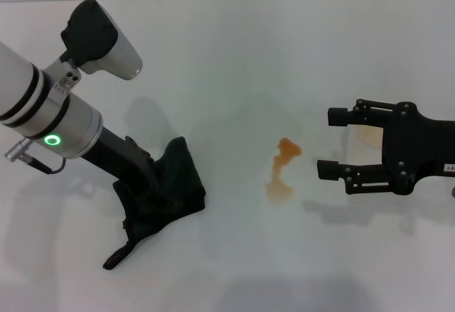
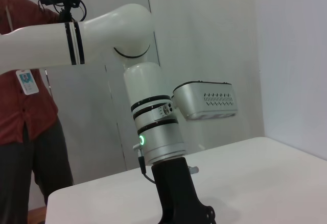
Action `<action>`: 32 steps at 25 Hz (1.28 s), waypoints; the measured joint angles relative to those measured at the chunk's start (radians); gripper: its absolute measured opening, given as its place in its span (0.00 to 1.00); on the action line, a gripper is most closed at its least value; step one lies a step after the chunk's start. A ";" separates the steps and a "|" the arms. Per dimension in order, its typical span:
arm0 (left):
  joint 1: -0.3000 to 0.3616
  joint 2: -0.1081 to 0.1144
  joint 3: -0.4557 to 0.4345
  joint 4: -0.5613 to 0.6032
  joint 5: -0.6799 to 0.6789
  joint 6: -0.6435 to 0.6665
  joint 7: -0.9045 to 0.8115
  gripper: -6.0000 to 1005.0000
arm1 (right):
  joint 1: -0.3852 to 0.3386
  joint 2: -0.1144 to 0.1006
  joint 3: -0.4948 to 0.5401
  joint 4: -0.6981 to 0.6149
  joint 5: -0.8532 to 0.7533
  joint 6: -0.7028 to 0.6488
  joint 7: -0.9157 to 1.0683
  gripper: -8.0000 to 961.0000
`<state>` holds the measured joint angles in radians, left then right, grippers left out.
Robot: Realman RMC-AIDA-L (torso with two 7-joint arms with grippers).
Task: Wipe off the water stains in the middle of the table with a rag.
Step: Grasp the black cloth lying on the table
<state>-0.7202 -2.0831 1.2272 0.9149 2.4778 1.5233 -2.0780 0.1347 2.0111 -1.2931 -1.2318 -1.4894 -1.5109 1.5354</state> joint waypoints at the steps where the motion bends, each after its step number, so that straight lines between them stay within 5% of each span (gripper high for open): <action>1: 0.000 0.000 0.000 0.000 0.000 0.000 0.000 0.74 | 0.000 0.000 0.000 0.000 0.000 0.000 0.000 0.87; 8: 0.002 0.000 -0.001 0.001 0.001 -0.002 0.005 0.72 | -0.002 0.000 0.000 0.000 0.000 -0.001 0.000 0.87; 14: 0.003 0.001 -0.001 0.004 0.006 -0.007 0.001 0.50 | -0.002 0.000 0.000 0.000 0.001 -0.002 0.000 0.87; 32: 0.002 0.003 -0.002 -0.002 0.009 -0.001 -0.007 0.43 | -0.001 0.000 -0.006 0.000 0.015 -0.005 -0.004 0.87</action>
<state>-0.7183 -2.0800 1.2256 0.9127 2.4866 1.5221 -2.0850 0.1335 2.0110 -1.2992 -1.2318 -1.4740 -1.5160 1.5315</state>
